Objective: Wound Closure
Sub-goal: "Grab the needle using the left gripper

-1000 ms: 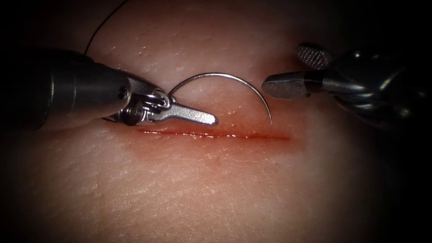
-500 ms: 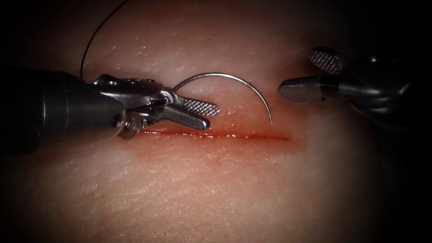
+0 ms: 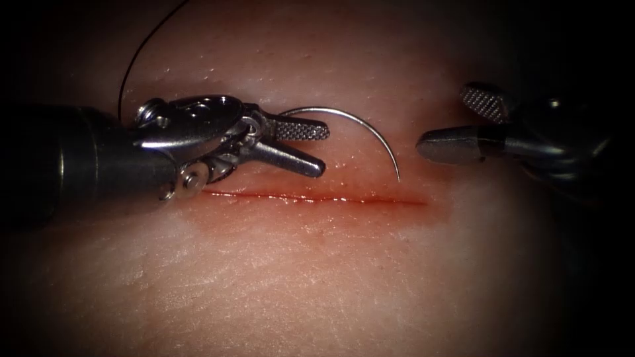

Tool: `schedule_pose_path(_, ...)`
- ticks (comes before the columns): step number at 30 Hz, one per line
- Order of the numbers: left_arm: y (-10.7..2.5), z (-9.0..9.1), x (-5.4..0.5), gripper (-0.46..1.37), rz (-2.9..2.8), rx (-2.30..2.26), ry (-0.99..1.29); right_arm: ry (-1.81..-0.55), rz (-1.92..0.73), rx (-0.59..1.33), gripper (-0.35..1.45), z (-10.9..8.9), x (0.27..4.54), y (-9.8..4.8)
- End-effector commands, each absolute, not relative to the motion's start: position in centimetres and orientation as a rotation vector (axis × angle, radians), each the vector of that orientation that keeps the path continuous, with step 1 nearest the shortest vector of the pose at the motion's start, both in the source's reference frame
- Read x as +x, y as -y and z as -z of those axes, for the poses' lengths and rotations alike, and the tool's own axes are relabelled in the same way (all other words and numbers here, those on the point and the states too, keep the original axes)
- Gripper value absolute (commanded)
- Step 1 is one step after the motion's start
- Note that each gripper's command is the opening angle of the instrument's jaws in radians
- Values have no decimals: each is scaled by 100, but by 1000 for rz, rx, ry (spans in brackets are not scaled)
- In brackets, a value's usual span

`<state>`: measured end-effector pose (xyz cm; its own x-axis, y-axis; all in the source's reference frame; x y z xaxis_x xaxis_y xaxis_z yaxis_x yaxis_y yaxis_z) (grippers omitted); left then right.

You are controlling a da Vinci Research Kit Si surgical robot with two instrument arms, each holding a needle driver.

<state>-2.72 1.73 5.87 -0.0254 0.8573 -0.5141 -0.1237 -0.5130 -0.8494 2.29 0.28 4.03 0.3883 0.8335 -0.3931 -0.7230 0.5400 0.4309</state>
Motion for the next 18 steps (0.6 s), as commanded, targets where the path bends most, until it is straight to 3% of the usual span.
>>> schedule_pose_path(1,-172,-590,-273,48,-1723,-1470,740,-620,-996,204,83,-402,228,-28)
schedule_pose_path(3,-173,-593,-277,50,-1829,-1426,645,-621,-995,204,83,-402,227,-28)
schedule_pose_path(9,-174,-604,-295,11,-2122,-1300,350,-624,-984,202,83,-403,223,-26)
schedule_pose_path(15,-177,-607,-311,10,-2241,-1261,166,-627,-983,204,83,-404,219,-23)
schedule_pose_path(18,-176,-610,-321,19,-2312,-1239,65,-628,-985,206,84,-405,216,-21)
